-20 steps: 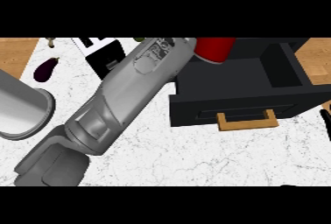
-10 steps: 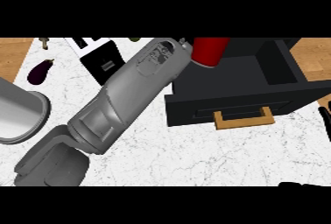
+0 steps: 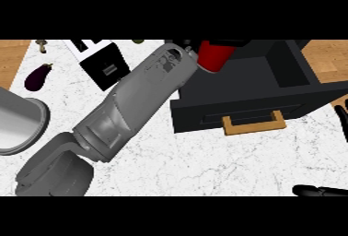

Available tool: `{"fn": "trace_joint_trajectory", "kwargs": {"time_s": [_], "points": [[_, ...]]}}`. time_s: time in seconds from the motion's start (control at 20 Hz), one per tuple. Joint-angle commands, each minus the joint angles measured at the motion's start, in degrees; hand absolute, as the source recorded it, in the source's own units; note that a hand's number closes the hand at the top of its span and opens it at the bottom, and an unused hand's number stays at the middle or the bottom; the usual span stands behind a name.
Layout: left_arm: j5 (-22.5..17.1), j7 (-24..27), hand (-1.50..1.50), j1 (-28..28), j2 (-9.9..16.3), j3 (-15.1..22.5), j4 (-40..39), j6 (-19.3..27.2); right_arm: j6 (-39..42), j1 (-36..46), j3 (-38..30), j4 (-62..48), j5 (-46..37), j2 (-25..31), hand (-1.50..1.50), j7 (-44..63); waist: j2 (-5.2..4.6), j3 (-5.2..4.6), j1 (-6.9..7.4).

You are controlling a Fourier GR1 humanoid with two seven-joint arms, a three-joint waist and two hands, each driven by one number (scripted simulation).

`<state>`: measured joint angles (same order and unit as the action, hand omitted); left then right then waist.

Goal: Pick up the can, place it into the drawer and close the drawer

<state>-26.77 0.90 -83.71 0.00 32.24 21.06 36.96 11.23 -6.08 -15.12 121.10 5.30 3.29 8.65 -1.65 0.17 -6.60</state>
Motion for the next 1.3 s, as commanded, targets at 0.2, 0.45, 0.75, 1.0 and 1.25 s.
{"fn": "trace_joint_trajectory", "kwargs": {"time_s": [0.2,0.45,0.75,1.0,1.25], "points": [[-2.2,1.3,-1.50,1.2,0.0,2.2,-1.3,4.2,-1.9,3.1,2.0,-0.6,-2.8,-0.9,-1.50,-0.1,-0.24,-0.02,-0.39],[-3.6,2.1,-1.50,2.2,0.0,3.4,-1.0,6.3,0.3,0.6,2.7,-0.2,-2.6,-0.4,-1.50,-1.3,-0.30,0.01,-1.24],[-6.1,1.6,-1.50,2.0,0.0,4.1,0.3,8.8,0.5,0.5,1.0,2.0,-2.9,1.4,-1.50,-1.1,-0.05,-0.01,-1.10],[-8.3,5.0,-1.50,2.8,0.0,2.3,0.0,8.5,1.5,3.9,0.4,4.5,-9.3,7.2,-1.50,-2.9,-0.51,-0.08,-0.88],[-11.8,5.4,-1.50,3.5,0.0,1.6,2.7,8.2,1.4,2.3,4.5,5.3,-16.3,6.8,-1.50,-6.8,-0.08,-0.07,0.21]]}}
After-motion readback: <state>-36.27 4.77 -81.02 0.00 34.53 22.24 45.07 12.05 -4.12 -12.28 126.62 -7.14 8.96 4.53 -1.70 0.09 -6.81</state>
